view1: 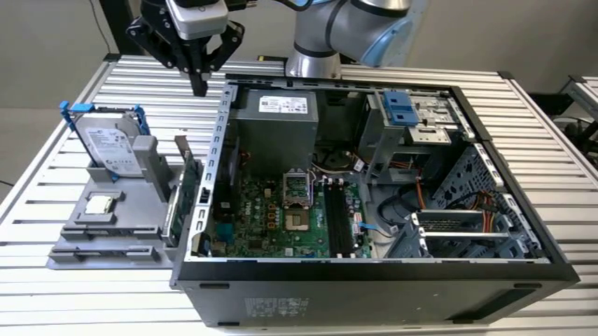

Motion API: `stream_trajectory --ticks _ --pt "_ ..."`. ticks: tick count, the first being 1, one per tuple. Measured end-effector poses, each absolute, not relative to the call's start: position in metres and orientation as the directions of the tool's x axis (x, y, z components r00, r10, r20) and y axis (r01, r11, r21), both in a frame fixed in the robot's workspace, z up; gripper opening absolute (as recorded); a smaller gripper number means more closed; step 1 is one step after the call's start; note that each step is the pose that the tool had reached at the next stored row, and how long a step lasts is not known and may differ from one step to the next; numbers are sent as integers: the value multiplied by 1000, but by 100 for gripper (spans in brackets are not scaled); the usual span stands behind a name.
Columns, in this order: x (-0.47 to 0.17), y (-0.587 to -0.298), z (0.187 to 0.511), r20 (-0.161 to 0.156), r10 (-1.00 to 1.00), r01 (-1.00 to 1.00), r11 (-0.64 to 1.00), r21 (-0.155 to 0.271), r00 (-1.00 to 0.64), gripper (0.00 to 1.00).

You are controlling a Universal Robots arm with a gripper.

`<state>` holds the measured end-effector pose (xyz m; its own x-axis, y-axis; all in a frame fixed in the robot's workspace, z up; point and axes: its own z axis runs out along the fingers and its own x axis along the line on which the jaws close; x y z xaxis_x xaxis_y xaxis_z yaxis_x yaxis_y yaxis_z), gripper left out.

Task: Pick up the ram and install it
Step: 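Reach for the ram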

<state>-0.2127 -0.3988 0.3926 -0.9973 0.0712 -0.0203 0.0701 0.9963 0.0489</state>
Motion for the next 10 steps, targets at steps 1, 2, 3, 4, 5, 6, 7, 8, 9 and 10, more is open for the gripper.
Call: stream_trajectory --ticks 1,2,3,4,5,6,7,8,9,10 --pt "-214 -399 393 -20 71 70 996 49 -997 0" --pt "-215 -399 393 -20 71 70 996 49 -997 0" --pt "-216 -399 393 -20 71 70 996 49 -997 0" --pt "-217 -399 393 -20 71 70 996 49 -997 0" --pt "-218 -399 393 -20 71 70 996 49 -997 0" --pt "-219 -399 393 -20 71 70 996 49 -997 0" --pt "-221 -399 393 -20 71 70 996 49 -997 0" --pt "-222 -399 393 -20 71 70 996 49 -997 0" --pt "-223 -399 393 -20 71 70 996 49 -997 0" --pt "-225 -399 393 -20 71 70 996 49 -997 0"
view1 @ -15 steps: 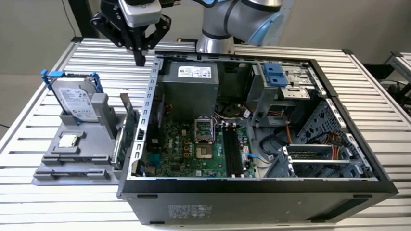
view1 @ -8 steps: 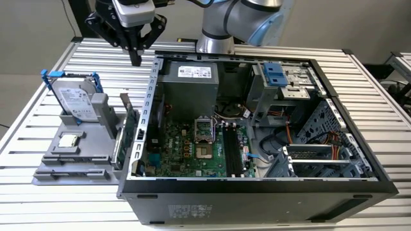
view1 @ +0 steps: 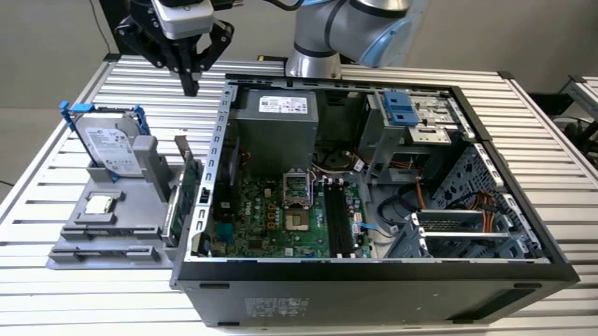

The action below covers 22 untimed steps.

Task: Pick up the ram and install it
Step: 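Reach for the ram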

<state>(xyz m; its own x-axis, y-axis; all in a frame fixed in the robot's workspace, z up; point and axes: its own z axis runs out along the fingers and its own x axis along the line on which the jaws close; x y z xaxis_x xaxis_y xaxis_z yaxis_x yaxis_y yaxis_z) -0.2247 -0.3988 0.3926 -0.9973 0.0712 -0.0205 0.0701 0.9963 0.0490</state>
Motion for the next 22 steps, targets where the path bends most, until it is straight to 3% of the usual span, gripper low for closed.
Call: stream_trajectory --ticks 22 --pt "-253 -399 393 -21 71 70 996 49 -997 0"
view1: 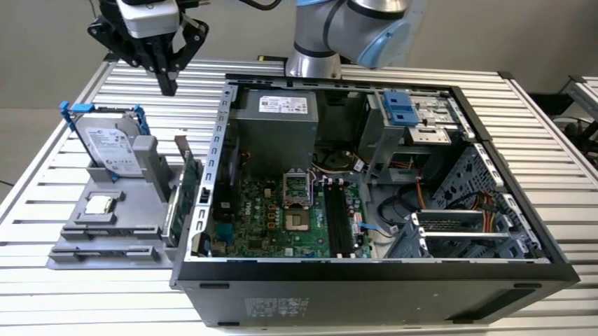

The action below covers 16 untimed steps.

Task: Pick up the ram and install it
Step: 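Reach for the ram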

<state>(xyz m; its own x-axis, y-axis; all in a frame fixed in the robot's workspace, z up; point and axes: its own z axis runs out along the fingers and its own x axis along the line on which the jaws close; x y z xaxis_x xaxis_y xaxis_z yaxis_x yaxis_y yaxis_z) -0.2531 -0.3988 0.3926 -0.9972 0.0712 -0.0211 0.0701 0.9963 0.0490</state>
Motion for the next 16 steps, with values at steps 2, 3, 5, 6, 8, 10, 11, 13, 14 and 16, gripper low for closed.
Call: stream_trajectory --ticks 2,3,5,6,8,10,11,13,14,16 --pt "-256 -399 393 -21 71 70 996 49 -997 0" --pt "-257 -399 393 -21 71 70 996 49 -997 0" --pt "-259 -399 393 -21 71 70 996 49 -997 0" --pt "-260 -399 393 -21 71 70 996 49 -997 0" --pt "-263 -399 393 -21 71 70 996 49 -997 0" --pt "-265 -399 393 -21 71 70 996 49 -997 0" --pt "-266 -399 393 -21 71 70 996 49 -997 0" --pt "-268 -399 393 -21 71 70 996 49 -997 0" --pt "-270 -399 393 -21 71 70 996 49 -997 0" --pt "-272 -399 393 -21 71 70 996 49 -997 0"
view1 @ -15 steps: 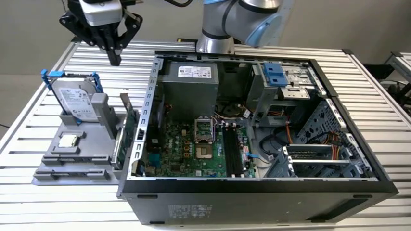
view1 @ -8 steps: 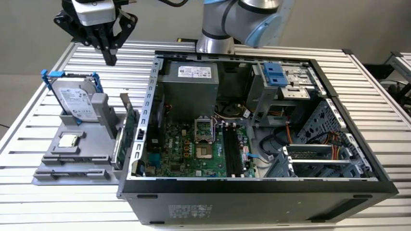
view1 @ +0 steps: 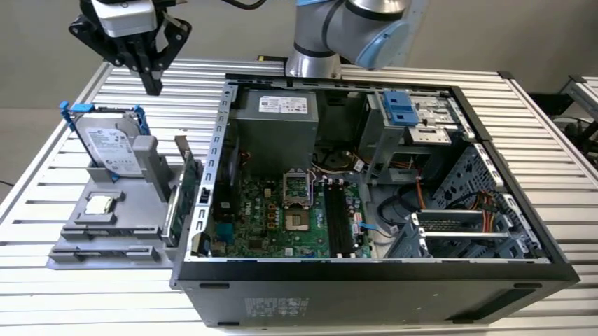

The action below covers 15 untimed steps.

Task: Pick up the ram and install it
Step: 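Reach for the ram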

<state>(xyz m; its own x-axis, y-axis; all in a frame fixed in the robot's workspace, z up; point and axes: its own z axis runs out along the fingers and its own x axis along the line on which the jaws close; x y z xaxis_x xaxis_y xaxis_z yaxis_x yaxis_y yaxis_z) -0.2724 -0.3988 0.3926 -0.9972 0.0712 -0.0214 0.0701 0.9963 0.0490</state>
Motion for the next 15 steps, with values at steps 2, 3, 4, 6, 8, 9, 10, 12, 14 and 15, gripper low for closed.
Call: stream_trajectory --ticks 2,3,4,6,8,9,10,12,14,15 --pt "-275 -399 393 -21 71 70 996 49 -997 0" --pt "-277 -399 393 -21 71 70 996 49 -997 0" --pt "-279 -399 393 -22 71 70 996 49 -997 0" --pt "-282 -399 393 -22 71 70 996 49 -997 0" --pt "-285 -399 393 -22 71 70 996 49 -997 0" --pt "-287 -399 393 -22 71 70 996 49 -997 0" --pt "-288 -399 393 -22 71 70 996 49 -997 0" --pt "-291 -399 393 -22 71 70 996 49 -997 0" --pt "-294 -399 393 -22 71 70 996 49 -997 0" --pt "-296 -399 393 -22 71 70 996 49 -997 0"
